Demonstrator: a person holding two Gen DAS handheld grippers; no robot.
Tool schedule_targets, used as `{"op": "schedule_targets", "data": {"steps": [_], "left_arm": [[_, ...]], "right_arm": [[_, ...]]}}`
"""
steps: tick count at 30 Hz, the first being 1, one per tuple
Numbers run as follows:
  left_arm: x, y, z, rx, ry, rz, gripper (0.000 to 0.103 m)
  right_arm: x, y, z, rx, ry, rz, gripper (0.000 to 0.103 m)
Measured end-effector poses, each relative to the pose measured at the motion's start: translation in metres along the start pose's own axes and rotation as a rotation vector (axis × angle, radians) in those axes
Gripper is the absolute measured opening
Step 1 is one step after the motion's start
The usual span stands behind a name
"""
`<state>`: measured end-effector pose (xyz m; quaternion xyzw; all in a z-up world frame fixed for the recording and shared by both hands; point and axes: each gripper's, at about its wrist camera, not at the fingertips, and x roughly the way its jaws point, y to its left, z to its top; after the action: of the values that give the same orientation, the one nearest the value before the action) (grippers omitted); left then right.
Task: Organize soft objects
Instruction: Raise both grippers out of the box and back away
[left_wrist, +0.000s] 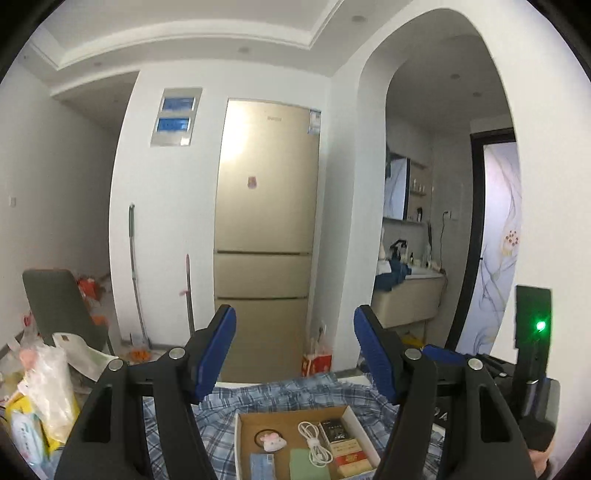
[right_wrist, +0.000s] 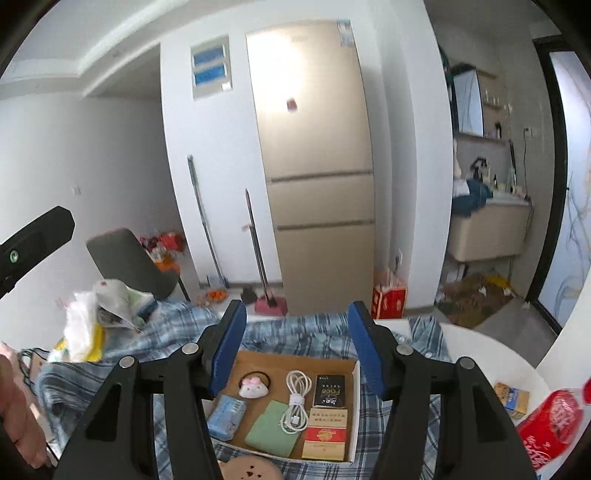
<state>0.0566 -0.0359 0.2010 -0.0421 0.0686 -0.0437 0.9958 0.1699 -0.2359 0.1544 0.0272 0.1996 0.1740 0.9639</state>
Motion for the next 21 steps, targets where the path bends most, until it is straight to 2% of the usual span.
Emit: {"op": "schedule_targets", "data": {"steps": [5,10,14,16,18,21], "left_arm": [[-0.04,-0.004,0.0,0.039,-0.03,0.015,0.069],[-0.072,-0.002,-0.023,0.038,-0.032,0.01,0.069],[-0.083,-0.008,-0.049,0.09,-0.034,0.025,0.069],[-0.089,-0.006,-0.062,0.08,-0.053,0.015,0.07],[-0.095,-0.006,-0.072,0.091,-0.061,0.017,0.076],[-0.1,0.001,-0.088,0.083,-0.081,0.042,0.078]], "right_arm": [[-0.048,0.007,0.0,-0.01,-0.087,0.003,0.057],[-0.079,0.014,-0.017,-0.039,-0.124,0.007,0.06],[-0.092,0.016,-0.035,-0.035,-0.155,0.013,0.062],[-0.092,0.019,-0.045,-0.057,-0.164,0.008,0.064],[-0.09,0.021,-0.055,-0.073,-0.154,0.026,0.071],[-0.083,0.014,-0.068,-0.044,-0.133,0.045,0.072]]}}
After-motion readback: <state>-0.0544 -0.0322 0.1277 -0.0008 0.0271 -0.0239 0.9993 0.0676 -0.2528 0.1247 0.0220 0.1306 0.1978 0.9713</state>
